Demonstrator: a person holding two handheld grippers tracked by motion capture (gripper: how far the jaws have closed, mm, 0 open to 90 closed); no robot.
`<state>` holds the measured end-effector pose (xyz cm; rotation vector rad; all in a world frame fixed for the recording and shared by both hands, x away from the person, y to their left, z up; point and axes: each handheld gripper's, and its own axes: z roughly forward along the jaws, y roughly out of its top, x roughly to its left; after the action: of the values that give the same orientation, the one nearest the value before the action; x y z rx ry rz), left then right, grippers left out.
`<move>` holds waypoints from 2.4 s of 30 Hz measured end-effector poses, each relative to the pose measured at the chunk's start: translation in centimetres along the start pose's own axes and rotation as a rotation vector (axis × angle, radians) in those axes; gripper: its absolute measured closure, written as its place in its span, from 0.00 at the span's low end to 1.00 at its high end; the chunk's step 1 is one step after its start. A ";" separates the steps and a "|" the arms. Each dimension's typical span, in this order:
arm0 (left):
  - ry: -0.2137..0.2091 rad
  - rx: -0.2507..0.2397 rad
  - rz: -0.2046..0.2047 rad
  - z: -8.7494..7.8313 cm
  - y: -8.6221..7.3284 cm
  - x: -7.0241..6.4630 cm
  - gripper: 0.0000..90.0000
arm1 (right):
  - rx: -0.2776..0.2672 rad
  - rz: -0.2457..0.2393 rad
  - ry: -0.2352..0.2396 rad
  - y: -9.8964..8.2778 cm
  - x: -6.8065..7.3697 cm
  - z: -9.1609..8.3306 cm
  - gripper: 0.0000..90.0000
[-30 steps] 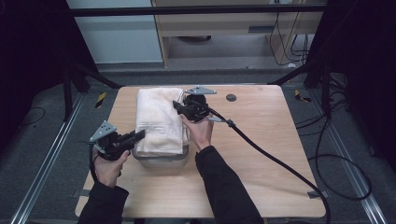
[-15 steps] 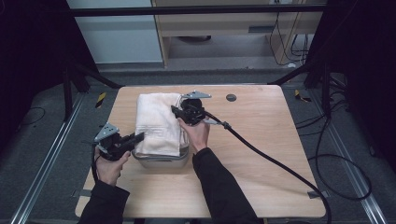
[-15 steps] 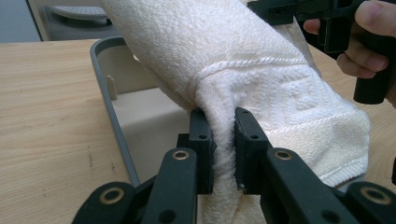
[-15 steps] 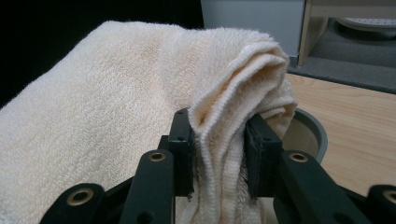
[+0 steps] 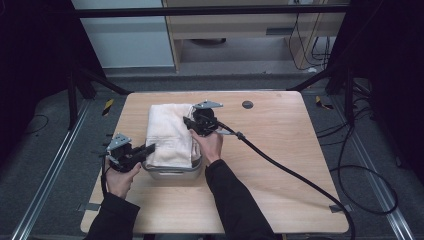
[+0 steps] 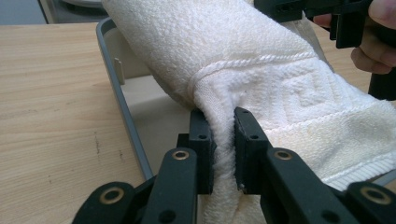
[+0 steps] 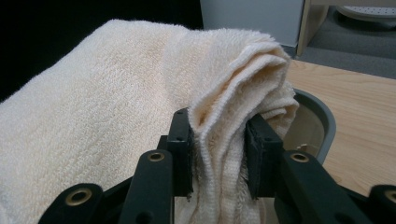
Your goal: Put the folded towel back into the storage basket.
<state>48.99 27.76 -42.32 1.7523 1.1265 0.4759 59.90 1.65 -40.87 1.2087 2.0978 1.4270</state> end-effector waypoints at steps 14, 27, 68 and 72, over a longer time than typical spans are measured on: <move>0.029 0.053 0.001 1.4 -0.9 0.4 0.87 | 0.052 -0.025 -0.029 -1.4 -0.2 1.5 0.74; 0.061 0.084 0.019 2.0 -1.1 0.2 0.85 | 0.084 -0.079 -0.060 -2.1 -0.2 2.0 0.71; 0.029 -0.049 0.027 -2.3 -1.3 -0.3 0.34 | -0.005 -0.146 -0.059 -3.1 -4.5 -10.7 0.15; 0.037 -0.049 0.030 -2.7 -1.9 -0.2 0.33 | -0.009 -0.135 -0.066 -4.4 -6.1 -12.6 0.13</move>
<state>46.06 29.17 -42.70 1.7256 1.1065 0.5514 53.01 -11.33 -40.23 1.0742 2.0837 1.3174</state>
